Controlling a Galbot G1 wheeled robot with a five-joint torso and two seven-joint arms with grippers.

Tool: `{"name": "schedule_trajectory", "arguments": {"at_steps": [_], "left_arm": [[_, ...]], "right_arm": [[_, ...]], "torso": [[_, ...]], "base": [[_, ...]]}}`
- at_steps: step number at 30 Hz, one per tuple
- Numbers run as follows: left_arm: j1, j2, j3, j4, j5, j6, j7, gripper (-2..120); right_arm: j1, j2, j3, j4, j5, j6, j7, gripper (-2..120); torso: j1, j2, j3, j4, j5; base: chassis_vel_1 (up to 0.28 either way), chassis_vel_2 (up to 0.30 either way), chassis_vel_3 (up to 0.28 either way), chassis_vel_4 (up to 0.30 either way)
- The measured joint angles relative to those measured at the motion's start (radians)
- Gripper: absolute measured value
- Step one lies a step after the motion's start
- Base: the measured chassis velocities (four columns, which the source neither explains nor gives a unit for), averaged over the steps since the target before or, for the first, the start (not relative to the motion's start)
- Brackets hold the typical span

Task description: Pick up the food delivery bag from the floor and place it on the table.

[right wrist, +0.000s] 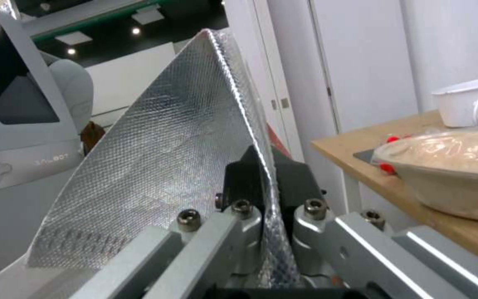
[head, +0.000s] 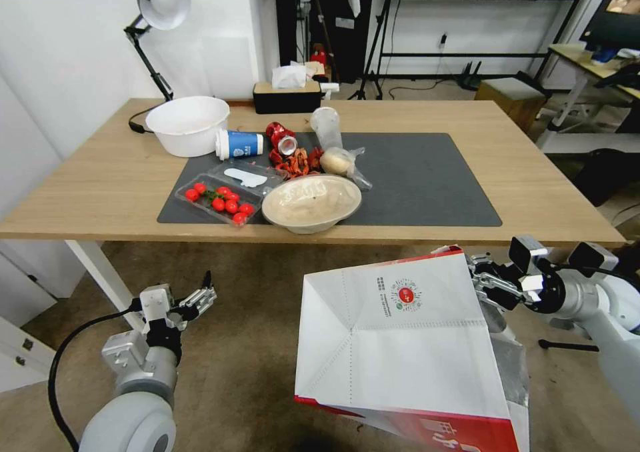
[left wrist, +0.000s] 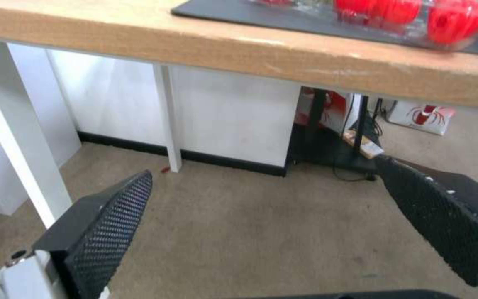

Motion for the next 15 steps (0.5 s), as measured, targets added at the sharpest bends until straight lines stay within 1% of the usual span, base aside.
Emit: {"name": "schedule_trajectory", "arguments": {"at_steps": [3, 8, 15], "left_arm": [[0.0, 0.002, 0.0, 0.0, -0.001, 0.0, 0.0, 100], [0.0, 0.003, 0.0, -0.001, -0.001, 0.0, 0.0, 100], [0.004, 0.004, -0.001, -0.006, -0.001, 0.0, 0.001, 100]], "right_arm": [[-0.001, -0.001, 0.0, 0.001, 0.0, 0.0, 0.0, 0], [-0.003, 0.001, 0.001, 0.004, 0.0, 0.0, 0.001, 0], [-0.008, 0.006, 0.006, 0.008, -0.002, 0.001, 0.002, 0]], "torso": [[0.007, 0.017, 0.01, 0.0, 0.0], [0.014, 0.034, 0.02, 0.0, 0.0], [0.031, 0.074, 0.043, 0.0, 0.0]], "base": [[0.0, 0.0, 0.0, 0.0], [0.0, 0.0, 0.0, 0.0], [0.0, 0.0, 0.0, 0.0]]}}
